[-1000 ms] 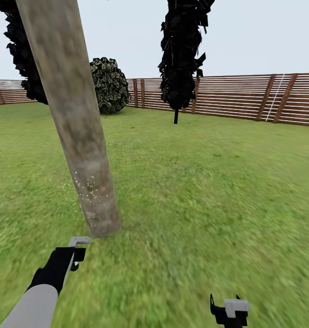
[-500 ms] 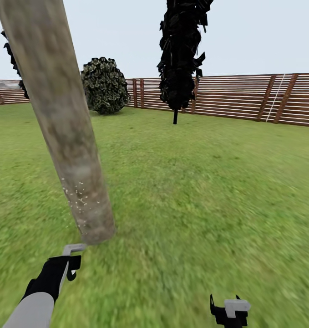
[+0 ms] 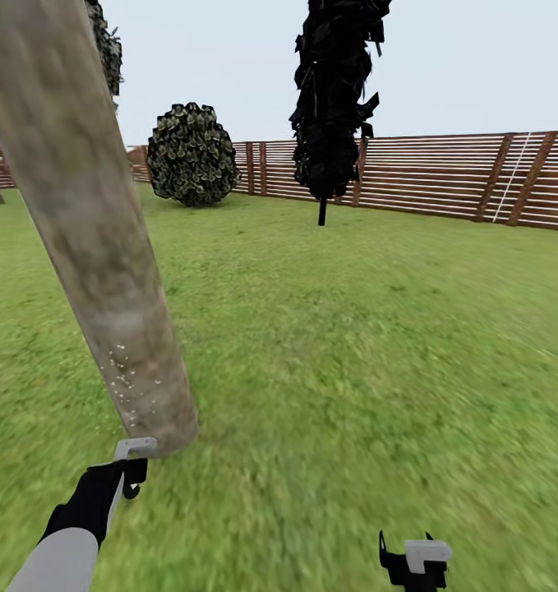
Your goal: In the garden, pick up the pesticide atomizer on the floor and spray pesticide onto both trees until each tree trunk is fully covered.
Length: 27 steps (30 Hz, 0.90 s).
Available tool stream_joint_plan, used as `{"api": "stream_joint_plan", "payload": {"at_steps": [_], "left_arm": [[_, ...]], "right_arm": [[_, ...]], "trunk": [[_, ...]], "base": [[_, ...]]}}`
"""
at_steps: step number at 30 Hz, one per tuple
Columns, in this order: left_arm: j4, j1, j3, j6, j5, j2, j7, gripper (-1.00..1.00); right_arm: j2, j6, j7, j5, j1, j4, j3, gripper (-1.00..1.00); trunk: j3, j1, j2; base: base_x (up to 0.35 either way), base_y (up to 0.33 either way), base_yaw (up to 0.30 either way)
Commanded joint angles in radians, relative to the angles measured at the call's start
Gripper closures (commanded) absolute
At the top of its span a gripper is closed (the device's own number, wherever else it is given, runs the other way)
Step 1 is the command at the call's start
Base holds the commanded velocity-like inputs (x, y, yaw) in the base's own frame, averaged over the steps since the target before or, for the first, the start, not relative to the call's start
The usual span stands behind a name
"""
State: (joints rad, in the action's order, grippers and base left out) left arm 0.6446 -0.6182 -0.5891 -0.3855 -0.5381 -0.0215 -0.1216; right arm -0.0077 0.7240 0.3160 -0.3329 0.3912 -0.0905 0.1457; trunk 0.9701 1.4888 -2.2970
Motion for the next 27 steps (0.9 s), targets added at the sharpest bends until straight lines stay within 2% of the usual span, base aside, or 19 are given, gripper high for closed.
{"api": "stream_joint_plan", "payload": {"at_steps": [1, 9, 23, 27], "left_arm": [[-0.002, 0.0, -0.001, 0.007, -0.001, 0.0, 0.001, 1.0], [-0.006, 0.0, 0.003, 0.019, -0.006, 0.0, -0.001, 1.0], [-0.006, 0.0, 0.005, 0.016, -0.01, 0.0, -0.001, 1.0], [-0.006, 0.0, 0.005, 0.015, -0.011, -0.001, -0.001, 1.0]], "right_arm": [[0.0, 0.0, 0.0, 0.0, 0.0, 0.0, 0.0, -1.0], [0.0, 0.0, 0.0, 0.0, 0.0, 0.0, 0.0, -1.0], [0.0, 0.0, 0.0, 0.0, 0.0, 0.0, 0.0, -1.0], [0.0, 0.0, 0.0, 0.0, 0.0, 0.0, 0.0, -1.0]], "trunk": [[0.0, 0.0, 0.0], [0.0, 0.0, 0.0], [0.0, 0.0, 0.0], [0.0, 0.0, 0.0]], "base": [[0.233, -0.192, 0.263], [0.086, -0.256, 0.267], [0.066, -0.271, 0.018], [0.0, -0.272, 0.258]]}}
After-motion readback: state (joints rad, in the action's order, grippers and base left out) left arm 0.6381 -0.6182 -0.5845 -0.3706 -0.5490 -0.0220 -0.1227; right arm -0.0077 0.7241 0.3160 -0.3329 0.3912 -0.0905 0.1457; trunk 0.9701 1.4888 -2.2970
